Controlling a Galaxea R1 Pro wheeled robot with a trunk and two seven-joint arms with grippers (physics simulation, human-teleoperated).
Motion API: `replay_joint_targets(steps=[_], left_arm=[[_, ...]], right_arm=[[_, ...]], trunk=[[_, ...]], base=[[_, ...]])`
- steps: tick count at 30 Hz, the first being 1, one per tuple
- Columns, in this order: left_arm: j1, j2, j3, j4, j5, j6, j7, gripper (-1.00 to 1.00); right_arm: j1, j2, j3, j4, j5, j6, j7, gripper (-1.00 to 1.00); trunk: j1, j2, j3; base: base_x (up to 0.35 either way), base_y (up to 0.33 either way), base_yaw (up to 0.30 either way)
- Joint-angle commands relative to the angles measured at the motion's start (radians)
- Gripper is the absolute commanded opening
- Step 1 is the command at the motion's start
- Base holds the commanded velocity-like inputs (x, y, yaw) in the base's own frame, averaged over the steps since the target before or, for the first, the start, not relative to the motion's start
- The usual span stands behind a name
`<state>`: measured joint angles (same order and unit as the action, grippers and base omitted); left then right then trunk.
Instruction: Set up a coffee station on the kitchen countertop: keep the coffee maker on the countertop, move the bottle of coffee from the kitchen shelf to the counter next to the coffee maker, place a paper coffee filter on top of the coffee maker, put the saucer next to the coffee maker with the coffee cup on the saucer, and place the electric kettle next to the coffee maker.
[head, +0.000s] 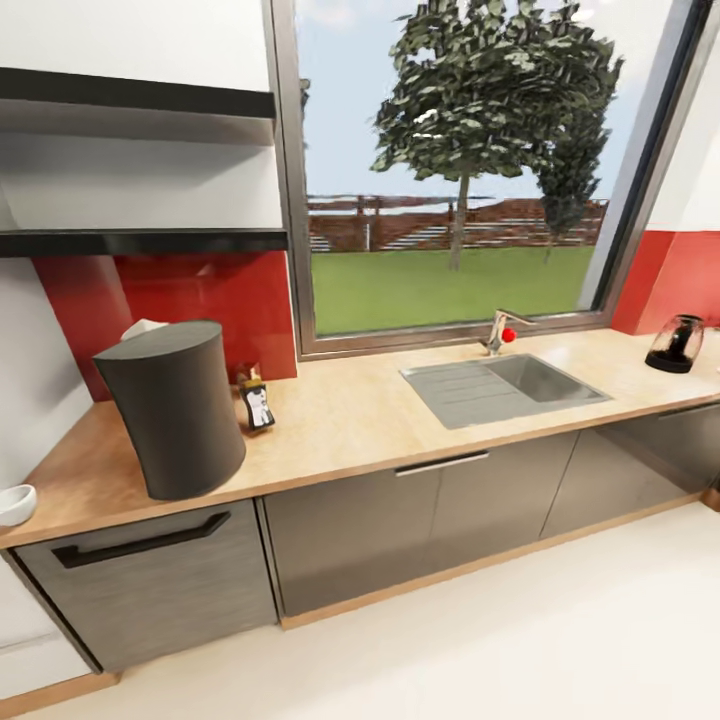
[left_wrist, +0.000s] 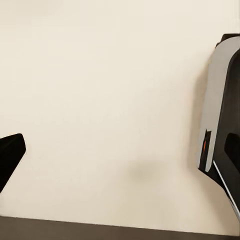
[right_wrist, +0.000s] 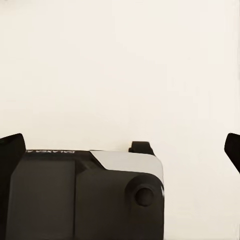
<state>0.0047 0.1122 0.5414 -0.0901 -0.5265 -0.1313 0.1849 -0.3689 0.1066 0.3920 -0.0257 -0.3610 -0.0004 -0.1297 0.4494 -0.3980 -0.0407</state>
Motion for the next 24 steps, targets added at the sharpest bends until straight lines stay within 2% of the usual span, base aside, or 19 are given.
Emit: replay_joint_targets(steps=[1, 24], left_arm=[[0.0, 0.0, 0.008, 0.0, -0.01, -0.003, 0.002, 1.0], [0.0, 0.0, 0.006, 0.0, -0.011, -0.004, 0.002, 1.0]], right_arm=[[-0.001, 0.001, 0.009, 0.0, -0.009, 0.0, -0.003, 1.0], [-0.001, 0.001, 0.008, 0.0, -0.009, -0.001, -0.004, 1.0]], trunk=[[0.001, -0.002, -0.002], [0.001, -0.002, -0.008]], base=[[0.0, 0.0, -0.288], [0.0, 0.0, -0.286]])
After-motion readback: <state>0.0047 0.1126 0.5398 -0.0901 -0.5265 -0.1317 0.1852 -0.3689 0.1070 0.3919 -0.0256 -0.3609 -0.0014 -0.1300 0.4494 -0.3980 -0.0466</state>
